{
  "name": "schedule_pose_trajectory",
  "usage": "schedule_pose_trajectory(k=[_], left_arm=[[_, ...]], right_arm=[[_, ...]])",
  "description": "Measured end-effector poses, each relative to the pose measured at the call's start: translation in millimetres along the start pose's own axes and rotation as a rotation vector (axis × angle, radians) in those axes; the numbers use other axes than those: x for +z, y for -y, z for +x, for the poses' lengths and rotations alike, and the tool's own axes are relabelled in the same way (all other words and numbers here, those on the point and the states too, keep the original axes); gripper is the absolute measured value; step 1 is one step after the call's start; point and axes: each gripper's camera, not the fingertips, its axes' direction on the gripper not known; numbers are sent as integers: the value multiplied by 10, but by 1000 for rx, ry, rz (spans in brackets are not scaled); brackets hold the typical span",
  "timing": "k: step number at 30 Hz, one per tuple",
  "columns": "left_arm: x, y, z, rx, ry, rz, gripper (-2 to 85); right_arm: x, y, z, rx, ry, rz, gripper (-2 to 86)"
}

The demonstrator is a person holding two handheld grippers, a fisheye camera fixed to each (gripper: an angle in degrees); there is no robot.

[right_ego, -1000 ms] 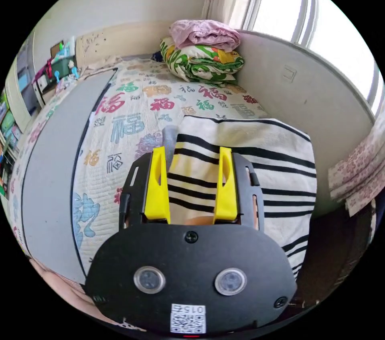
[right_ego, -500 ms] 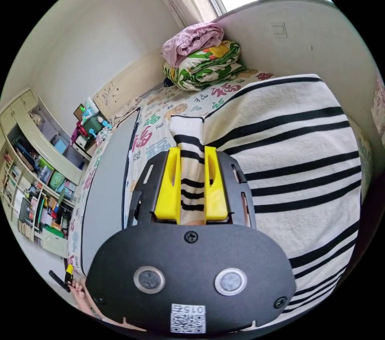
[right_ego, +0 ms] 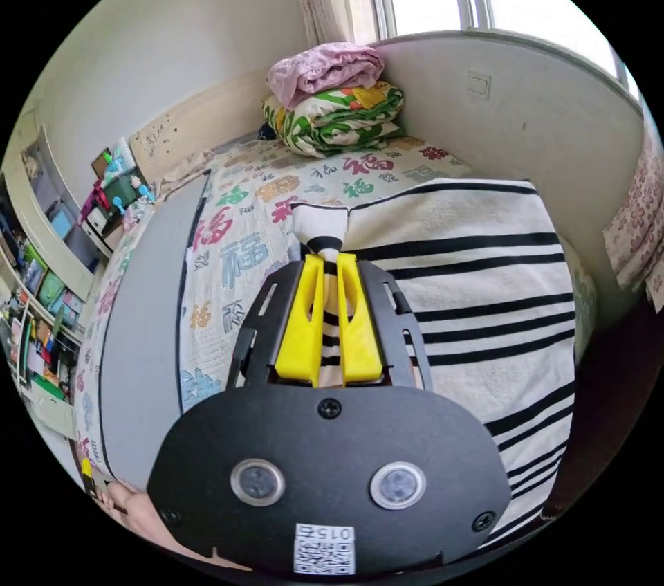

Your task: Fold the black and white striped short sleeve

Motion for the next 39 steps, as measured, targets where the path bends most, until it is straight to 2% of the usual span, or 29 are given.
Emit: schedule_pose_trajectory(k=[4,7,10,15,20,23,25,28,33,36,39], left_arm=[[-209,150,-9,8,-16,61,92],[-218,316,86,36,-80,83,100],[-148,532,292,68,-175,105,109],[-148,924,754,88,-363,191,132],[-296,1109,1101,91,-445,271,159],[-219,973,842,-14,-380,207,173],[-199,732,510,-121,-338,159,178],[-272,537,302,-163,-302,117,177],[-454,348,309,-210,-263,133,174],[-577,335,540,-191,-210,151,170],[-504,320,706,-228,-147,84,128]], right_arm=[[-824,-316,783,31,274,191,31],[-1603,-617,1230,-64,523,296,26],[-2347,-994,1408,-214,723,385,25],[-2861,-1626,1345,-398,948,412,26],[-2215,-2560,1125,-411,1165,308,28],[-1335,-3283,905,-414,1217,139,30],[-547,-3802,851,-364,1276,-43,34],[82,-4226,993,-360,1351,-118,41],[712,-4308,1318,-450,1392,-189,52],[989,-4297,1461,-573,1358,-202,55],[1247,-4247,1584,-679,1269,-158,62]])
